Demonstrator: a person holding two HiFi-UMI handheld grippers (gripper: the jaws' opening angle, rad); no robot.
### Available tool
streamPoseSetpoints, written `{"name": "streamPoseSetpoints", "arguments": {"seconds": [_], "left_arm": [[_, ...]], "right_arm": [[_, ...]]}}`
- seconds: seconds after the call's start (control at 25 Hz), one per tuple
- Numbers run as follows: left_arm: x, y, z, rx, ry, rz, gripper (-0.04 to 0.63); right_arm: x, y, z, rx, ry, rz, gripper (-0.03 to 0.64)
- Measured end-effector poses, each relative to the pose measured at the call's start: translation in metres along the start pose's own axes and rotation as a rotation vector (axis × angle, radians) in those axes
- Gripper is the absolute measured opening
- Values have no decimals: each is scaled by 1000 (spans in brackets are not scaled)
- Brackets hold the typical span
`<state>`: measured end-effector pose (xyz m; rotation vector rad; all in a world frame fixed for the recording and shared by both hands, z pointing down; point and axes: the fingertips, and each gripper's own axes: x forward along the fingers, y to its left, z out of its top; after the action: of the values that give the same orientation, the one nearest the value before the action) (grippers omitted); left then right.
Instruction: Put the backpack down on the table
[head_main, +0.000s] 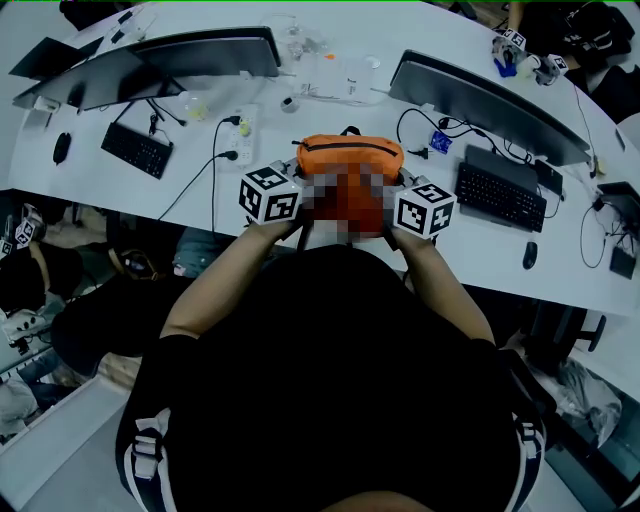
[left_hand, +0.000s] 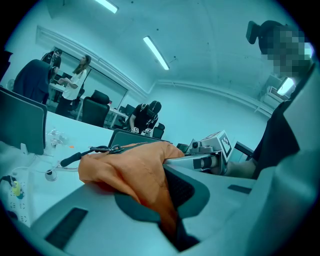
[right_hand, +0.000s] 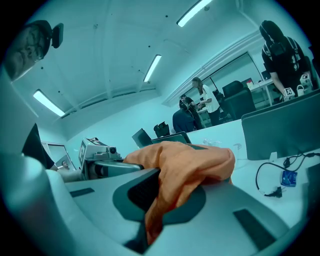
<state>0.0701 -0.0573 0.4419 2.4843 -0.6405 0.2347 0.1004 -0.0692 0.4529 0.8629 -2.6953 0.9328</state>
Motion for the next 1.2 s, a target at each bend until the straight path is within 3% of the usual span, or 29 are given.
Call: {"name": "streamPoseSetpoints", "arguments": {"seconds": [0.56,1.2], "left_arm": [[1,0,3,-8,5,18,37],[5,12,6,-22,20,-36,37]], "right_arm": [[1,-1,3,-3,1,26,23],[8,-9,6,-7,7,-20,23]]}}
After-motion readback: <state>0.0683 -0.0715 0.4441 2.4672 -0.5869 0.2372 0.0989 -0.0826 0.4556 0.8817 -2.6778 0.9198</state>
